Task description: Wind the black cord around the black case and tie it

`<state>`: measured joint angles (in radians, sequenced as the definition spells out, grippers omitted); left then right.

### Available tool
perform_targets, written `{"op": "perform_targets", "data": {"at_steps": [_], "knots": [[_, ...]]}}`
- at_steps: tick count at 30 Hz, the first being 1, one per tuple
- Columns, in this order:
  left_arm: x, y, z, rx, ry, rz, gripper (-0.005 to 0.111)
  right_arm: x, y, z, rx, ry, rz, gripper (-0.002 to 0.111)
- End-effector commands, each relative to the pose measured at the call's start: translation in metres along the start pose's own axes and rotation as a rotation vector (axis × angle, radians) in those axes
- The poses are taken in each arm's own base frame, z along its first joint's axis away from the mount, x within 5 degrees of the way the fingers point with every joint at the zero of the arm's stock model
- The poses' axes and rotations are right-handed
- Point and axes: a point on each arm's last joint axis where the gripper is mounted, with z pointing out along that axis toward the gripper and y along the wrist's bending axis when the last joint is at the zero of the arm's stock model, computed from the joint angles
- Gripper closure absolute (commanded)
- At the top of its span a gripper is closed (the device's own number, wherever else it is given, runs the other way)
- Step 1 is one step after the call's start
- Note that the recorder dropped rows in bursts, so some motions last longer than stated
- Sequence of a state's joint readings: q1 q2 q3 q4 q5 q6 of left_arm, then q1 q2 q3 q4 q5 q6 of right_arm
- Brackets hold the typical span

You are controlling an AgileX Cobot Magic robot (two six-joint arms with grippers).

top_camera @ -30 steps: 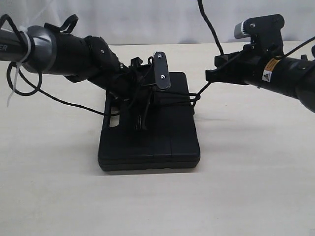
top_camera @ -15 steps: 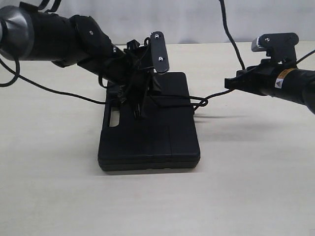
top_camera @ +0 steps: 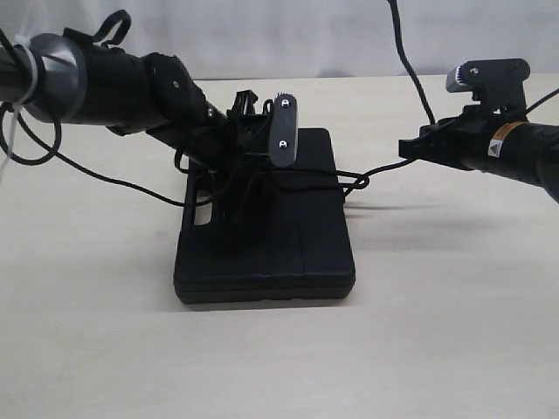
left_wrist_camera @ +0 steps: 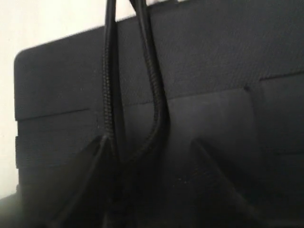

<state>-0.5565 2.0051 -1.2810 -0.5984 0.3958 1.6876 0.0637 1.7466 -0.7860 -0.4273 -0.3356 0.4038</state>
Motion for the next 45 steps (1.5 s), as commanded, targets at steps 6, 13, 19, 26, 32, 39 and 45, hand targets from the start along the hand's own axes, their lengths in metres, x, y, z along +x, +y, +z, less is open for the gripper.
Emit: {"op": "perform_targets", "data": {"at_steps": [6, 13, 19, 26, 32, 39, 45], "knots": [[0.009, 0.0, 0.007, -0.009, 0.056, -0.023, 0.107, -0.001, -0.003, 0.0, 0.006, -0.004, -0.002, 0.104], [0.044, 0.006, -0.004, -0.022, 0.324, -0.109, 0.107, -0.001, -0.01, -0.001, 0.029, -0.01, 0.027, 0.104], [0.05, 0.006, -0.006, -0.026, 0.353, -0.166, 0.107, 0.001, -0.025, -0.003, 0.075, 0.008, 0.06, 0.104], [0.051, 0.004, -0.006, 0.002, 0.37, -0.178, 0.107, 0.012, -0.048, 0.0, 0.137, 0.043, 0.126, 0.104], [0.053, 0.001, -0.007, 0.029, 0.394, -0.174, 0.107, 0.024, -0.05, 0.01, 0.129, 0.067, 0.137, 0.104], [0.048, 0.003, -0.005, 0.003, 0.339, -0.237, 0.103, 0.023, -0.05, 0.01, 0.127, 0.059, 0.136, 0.104], [0.047, 0.002, -0.005, 0.011, 0.336, -0.253, 0.076, 0.023, -0.051, 0.01, 0.14, 0.054, 0.171, 0.071]]}}
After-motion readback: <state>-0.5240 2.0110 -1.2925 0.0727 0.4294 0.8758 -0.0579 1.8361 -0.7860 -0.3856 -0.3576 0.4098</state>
